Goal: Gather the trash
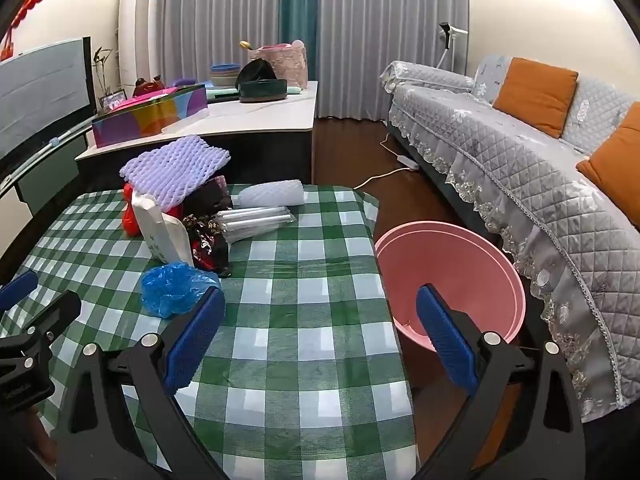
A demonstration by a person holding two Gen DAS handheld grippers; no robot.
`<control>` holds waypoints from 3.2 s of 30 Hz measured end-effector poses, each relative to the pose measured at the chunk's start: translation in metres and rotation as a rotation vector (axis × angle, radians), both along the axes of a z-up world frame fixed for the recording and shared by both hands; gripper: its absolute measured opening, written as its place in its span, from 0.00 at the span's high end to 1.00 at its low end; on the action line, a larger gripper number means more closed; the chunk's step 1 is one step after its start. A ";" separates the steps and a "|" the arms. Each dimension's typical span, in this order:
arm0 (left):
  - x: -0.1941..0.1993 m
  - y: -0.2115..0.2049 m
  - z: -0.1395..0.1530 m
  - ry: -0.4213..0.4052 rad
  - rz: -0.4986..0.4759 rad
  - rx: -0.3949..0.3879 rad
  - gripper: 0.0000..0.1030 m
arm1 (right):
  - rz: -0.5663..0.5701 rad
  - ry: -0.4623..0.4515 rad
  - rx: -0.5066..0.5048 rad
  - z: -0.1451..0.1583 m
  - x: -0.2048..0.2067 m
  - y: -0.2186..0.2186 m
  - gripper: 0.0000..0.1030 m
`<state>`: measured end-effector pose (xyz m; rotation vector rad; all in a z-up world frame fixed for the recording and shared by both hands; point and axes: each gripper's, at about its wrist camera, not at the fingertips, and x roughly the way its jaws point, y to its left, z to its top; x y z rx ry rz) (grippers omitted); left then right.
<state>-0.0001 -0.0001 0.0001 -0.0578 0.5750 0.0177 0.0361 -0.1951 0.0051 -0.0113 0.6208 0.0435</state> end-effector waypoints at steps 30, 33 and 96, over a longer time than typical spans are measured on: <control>-0.002 -0.002 0.005 -0.021 -0.002 -0.013 0.09 | -0.005 -0.021 0.018 0.004 -0.003 -0.002 0.19; 0.000 -0.003 0.007 -0.003 0.010 0.005 0.10 | -0.007 -0.022 0.015 0.004 -0.003 -0.002 0.19; 0.127 -0.015 -0.029 0.090 0.047 -0.028 0.25 | 0.168 0.141 0.339 -0.048 0.074 -0.010 0.98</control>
